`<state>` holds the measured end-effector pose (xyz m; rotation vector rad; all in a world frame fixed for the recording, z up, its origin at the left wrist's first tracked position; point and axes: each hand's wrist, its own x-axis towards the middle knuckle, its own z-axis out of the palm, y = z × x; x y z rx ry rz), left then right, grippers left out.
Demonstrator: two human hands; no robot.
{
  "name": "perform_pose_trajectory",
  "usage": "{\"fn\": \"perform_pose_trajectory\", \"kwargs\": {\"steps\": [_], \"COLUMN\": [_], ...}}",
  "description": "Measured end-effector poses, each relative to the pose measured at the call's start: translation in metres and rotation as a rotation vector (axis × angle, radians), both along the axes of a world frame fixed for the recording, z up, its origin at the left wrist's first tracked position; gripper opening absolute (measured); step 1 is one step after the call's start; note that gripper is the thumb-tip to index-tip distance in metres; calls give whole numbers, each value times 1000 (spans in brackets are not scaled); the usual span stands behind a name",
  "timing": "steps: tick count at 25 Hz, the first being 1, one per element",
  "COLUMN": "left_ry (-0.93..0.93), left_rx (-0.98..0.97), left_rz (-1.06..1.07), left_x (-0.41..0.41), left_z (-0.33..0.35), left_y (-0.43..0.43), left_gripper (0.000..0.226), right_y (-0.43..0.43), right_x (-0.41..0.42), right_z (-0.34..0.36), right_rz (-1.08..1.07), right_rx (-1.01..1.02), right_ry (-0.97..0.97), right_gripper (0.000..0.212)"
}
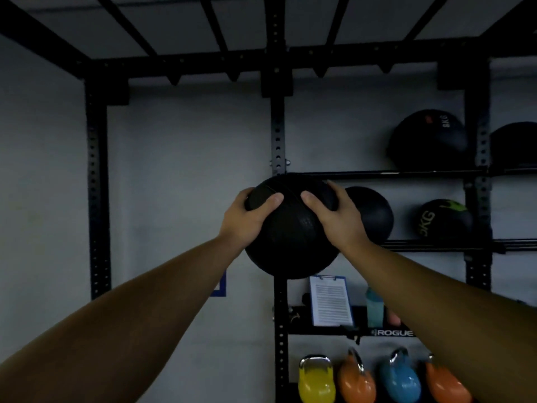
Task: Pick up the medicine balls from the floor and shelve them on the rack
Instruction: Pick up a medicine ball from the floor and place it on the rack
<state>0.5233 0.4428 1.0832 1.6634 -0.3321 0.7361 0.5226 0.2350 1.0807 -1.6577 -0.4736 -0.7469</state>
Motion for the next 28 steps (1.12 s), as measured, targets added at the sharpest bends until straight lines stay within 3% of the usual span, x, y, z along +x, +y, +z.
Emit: {"fn": "perform_pose_trajectory", "kwargs": {"steps": [6, 13, 18, 22, 28], "left_ry": [-9, -61, -127, -183, -241], "left_rx": [11, 28, 49, -10, 15], "left_rz": [-53, -180, -222, -208, -95], "left_x": [127, 297, 395, 475, 561], "left_z": [8, 29, 98, 152, 231], "left_y": [-58, -84, -88, -93, -101], "left_gripper": [117, 113, 123, 127, 123], "right_y": [-58, -77, -77, -84, -94], "right_x": [116, 260, 348, 432, 542], "right_z": [3, 20, 84, 148, 216], "right_rz": [-56, -206, -277, -274, -138], "right_rx": [17, 42, 57, 8, 118], "right_ry": [16, -56, -159, -229, -323], "right_gripper": [112, 112, 116, 106, 124]}}
